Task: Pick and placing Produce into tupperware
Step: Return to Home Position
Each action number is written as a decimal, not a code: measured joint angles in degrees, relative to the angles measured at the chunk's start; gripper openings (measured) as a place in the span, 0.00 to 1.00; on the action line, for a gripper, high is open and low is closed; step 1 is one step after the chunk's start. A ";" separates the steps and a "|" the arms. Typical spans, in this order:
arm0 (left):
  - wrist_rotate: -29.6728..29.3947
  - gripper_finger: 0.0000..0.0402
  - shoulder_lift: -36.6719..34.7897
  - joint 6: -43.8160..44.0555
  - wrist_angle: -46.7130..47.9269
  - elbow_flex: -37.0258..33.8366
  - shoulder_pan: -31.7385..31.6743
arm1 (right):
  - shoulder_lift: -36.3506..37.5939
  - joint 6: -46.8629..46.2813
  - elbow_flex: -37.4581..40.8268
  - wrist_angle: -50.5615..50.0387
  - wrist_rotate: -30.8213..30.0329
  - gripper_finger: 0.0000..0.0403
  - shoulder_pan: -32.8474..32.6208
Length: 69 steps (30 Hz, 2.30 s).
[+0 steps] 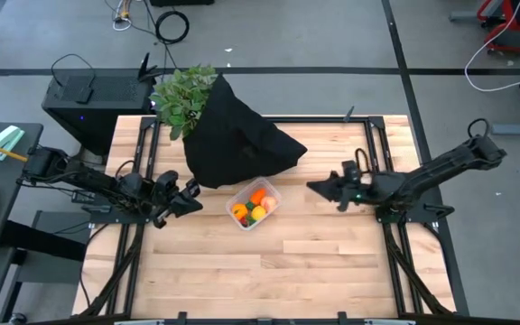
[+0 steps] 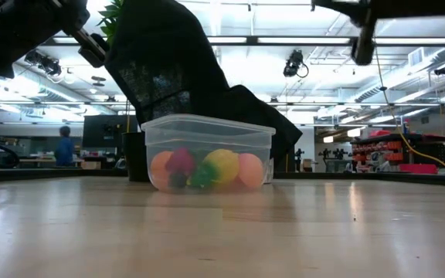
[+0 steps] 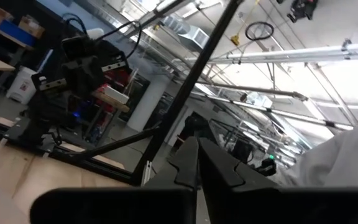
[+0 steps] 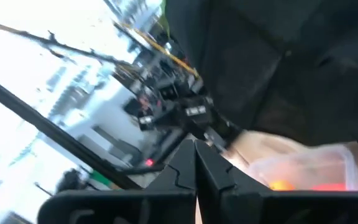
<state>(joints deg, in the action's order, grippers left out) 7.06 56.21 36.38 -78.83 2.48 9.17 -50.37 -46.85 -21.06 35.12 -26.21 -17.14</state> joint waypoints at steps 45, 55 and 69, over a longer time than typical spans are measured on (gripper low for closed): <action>-12.65 0.02 -0.01 5.20 -0.04 0.04 0.00 | 50.39 17.99 19.06 0.29 31.30 0.00 22.24; -13.29 0.06 0.00 9.62 0.15 0.04 0.00 | 50.38 17.40 19.00 -7.19 35.46 0.00 22.22; -13.51 0.04 -0.01 11.01 0.62 0.04 0.00 | 50.38 34.35 18.97 -23.60 41.74 0.00 22.20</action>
<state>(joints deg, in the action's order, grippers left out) -6.46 56.20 47.40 -78.21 2.52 9.17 0.01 -12.51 -2.09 11.52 15.53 5.06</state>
